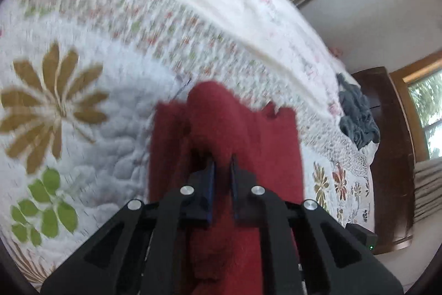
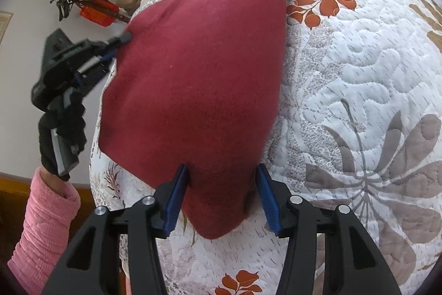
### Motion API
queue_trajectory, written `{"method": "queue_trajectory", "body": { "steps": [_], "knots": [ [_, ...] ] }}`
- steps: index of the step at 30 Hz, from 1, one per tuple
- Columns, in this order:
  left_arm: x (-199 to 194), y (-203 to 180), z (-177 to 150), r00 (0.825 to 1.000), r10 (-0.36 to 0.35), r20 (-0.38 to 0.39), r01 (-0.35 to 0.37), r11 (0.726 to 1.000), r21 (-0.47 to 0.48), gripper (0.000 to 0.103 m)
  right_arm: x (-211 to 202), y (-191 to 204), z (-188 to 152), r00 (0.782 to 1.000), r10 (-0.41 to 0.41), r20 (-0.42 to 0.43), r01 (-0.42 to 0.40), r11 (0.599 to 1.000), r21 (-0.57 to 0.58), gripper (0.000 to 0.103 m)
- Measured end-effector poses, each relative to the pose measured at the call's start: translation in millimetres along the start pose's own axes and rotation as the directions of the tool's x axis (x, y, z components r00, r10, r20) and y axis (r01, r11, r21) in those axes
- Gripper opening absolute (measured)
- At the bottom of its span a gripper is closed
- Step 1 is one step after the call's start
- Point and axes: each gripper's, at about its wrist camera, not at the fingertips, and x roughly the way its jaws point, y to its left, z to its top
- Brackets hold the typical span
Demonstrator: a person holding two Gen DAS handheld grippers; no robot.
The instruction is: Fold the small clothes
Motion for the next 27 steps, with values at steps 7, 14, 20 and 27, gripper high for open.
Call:
{"method": "queue_trajectory", "body": {
  "steps": [7, 14, 20, 27],
  "knots": [
    [24, 26, 0, 0.990, 0.124, -0.069, -0.124, 0.992, 0.004, 0.008, 7, 3, -1, 1.000, 0.005, -0.007, -0.005, 1.000, 0.004, 0.052],
    [12, 33, -7, 0.991, 0.113, -0.073, -0.114, 0.993, -0.013, 0.028, 8, 12, 2, 1.000, -0.016, -0.015, 0.016, 1.000, -0.008, 0.052],
    [-19, 30, -19, 0.996, -0.005, -0.086, 0.004, 1.000, -0.008, 0.071, -16, 14, 13, 0.998, 0.026, 0.065, -0.027, 1.000, 0.004, 0.060],
    [8, 50, -28, 0.981, -0.070, -0.183, 0.059, 0.996, -0.062, 0.076, -20, -10, 36, 0.984, 0.144, 0.108, -0.155, 0.983, 0.103, 0.066]
  ]
}}
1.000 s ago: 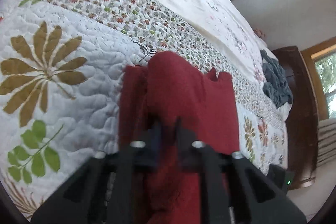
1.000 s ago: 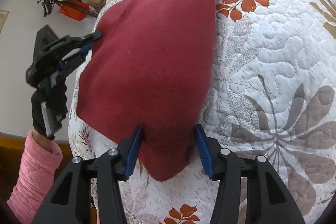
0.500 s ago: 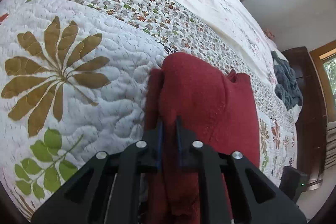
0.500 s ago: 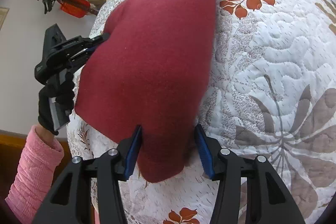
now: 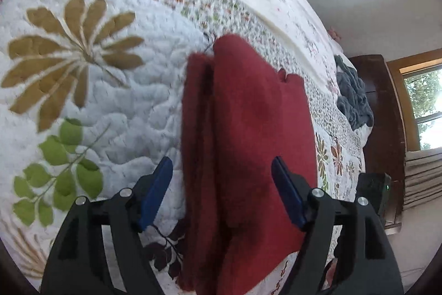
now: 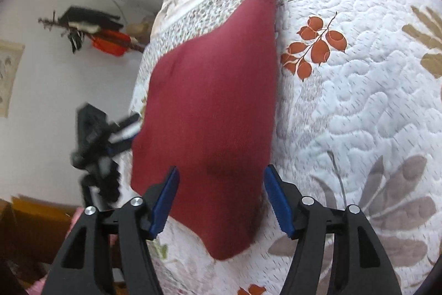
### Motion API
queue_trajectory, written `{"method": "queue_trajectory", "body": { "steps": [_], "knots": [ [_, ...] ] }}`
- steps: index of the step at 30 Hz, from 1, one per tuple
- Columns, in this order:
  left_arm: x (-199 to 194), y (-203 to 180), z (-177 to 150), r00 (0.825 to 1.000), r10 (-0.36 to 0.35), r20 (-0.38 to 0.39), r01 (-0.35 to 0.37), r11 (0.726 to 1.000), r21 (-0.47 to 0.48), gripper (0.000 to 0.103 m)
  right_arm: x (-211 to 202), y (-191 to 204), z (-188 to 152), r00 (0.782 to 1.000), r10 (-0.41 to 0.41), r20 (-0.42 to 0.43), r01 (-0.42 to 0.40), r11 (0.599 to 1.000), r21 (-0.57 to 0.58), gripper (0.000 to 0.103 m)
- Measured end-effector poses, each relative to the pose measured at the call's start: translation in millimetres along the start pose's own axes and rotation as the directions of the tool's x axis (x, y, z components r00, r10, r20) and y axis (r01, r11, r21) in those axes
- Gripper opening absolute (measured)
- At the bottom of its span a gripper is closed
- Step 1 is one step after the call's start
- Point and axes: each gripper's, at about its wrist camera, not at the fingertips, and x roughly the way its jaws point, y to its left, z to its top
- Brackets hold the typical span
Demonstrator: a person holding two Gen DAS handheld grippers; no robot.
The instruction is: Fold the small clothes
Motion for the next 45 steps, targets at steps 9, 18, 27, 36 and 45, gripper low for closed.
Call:
{"method": "queue_trajectory", "body": {
  "steps": [9, 18, 27, 36, 45],
  "knots": [
    [38, 4, 12, 0.990, -0.113, -0.080, 0.118, 0.991, 0.065, 0.078, 33, -17, 31, 0.997, 0.072, -0.029, -0.071, 0.997, 0.033, 0.076],
    [76, -27, 11, 0.975, -0.122, -0.186, 0.158, 0.969, 0.190, 0.069, 66, -20, 40, 0.993, 0.107, -0.044, -0.106, 0.994, 0.032, 0.074],
    [57, -43, -11, 0.965, -0.232, -0.118, 0.248, 0.958, 0.143, 0.042, 21, 2, 23, 0.998, 0.055, 0.002, -0.055, 0.997, -0.059, 0.044],
    [39, -135, -82, 0.935, -0.341, -0.102, 0.355, 0.914, 0.195, 0.042, -107, 13, -28, 0.997, 0.037, 0.070, -0.027, 0.990, -0.139, 0.044],
    [63, -204, -181, 0.942, -0.304, -0.144, 0.332, 0.911, 0.245, 0.042, -184, -25, -98, 0.999, 0.001, 0.054, 0.005, 0.993, -0.116, 0.044]
  ]
}}
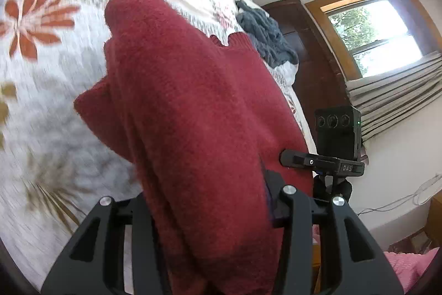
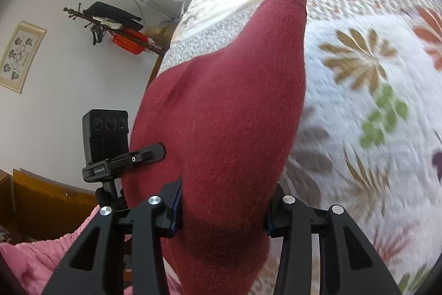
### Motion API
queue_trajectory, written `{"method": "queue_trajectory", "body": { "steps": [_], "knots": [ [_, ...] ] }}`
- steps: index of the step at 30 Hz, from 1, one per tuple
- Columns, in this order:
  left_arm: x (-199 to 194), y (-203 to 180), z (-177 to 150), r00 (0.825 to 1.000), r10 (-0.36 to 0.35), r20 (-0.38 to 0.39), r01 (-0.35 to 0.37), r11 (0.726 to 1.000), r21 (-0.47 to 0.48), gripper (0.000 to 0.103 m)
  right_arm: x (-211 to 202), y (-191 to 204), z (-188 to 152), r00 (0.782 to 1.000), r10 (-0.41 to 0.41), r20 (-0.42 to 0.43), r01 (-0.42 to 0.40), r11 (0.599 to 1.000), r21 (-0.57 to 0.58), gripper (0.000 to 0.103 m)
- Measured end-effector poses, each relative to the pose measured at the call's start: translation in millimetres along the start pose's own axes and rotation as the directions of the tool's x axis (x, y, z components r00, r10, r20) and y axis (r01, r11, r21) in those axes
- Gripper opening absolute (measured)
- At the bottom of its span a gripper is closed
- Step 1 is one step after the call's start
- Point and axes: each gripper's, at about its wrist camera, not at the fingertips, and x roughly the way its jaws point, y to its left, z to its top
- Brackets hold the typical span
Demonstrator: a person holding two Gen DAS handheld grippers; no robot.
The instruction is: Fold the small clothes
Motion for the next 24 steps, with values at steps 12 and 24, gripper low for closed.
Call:
{"method": "queue_trajectory", "body": {
  "steps": [12, 24],
  "knots": [
    [56, 58, -76, 0.985, 0.141, -0.097, -0.146, 0.988, -0.049, 0.048, 53, -83, -74, 0.997, -0.057, -0.058, 0.064, 0.991, 0.120, 0.048],
    [42, 38, -78, 0.960, 0.257, -0.112, -0.260, 0.965, -0.020, 0.065, 32, -78, -106, 0.995, -0.096, -0.024, 0.098, 0.988, 0.121, 0.067]
  ]
}}
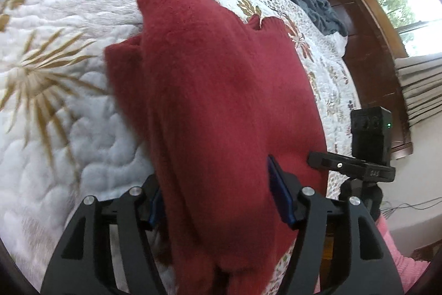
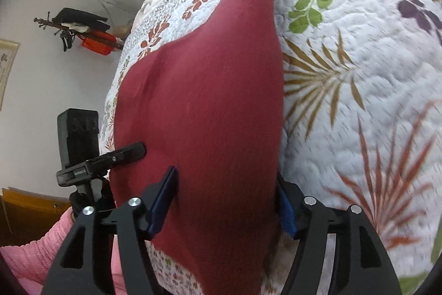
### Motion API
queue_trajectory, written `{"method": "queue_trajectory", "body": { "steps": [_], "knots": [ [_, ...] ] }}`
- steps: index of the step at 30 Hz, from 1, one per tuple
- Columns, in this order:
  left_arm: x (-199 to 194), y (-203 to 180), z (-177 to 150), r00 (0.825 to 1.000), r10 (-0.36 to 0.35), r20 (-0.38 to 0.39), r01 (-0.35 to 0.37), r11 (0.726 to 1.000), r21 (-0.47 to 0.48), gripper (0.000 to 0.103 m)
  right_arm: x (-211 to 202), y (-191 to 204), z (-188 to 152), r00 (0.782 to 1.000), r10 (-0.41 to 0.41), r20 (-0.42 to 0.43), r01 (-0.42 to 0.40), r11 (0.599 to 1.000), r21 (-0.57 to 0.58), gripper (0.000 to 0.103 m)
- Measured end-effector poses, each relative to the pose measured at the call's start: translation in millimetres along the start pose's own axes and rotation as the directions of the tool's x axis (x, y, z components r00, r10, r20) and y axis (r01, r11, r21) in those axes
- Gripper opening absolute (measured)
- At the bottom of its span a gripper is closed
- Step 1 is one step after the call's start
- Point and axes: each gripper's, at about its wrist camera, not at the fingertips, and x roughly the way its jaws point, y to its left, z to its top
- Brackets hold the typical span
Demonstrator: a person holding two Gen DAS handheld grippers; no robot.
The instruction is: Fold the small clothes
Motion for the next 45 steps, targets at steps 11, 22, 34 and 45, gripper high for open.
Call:
{"method": "queue_trajectory", "body": {
  "steps": [11, 22, 34, 45],
  "knots": [
    [-33, -28, -58, 0.994, 0.094, 0.059, -0.097, 0.994, 0.057, 0.069, -8, -12, -56, 0.999, 0.001, -0.044, 0.001, 0.999, 0.051, 0.067],
    [-32, -6, -82, 0.988, 0.151, 0.026, -0.151, 0.988, -0.004, 0.066, -21, 3, -67, 0.998, 0.062, -0.002, -0.062, 0.994, 0.092, 0.024],
    [-21, 2, -86, 0.984, 0.176, 0.004, -0.176, 0.984, -0.007, 0.069, 4, -14, -74, 0.999, -0.024, -0.026, 0.027, 0.991, 0.132, 0.030],
    [-35, -17, -100, 0.973, 0.229, 0.019, -0.228, 0.973, -0.011, 0.069, -27, 20, -100, 0.971, -0.236, 0.032, 0.234, 0.971, 0.051, 0.069]
  ]
}}
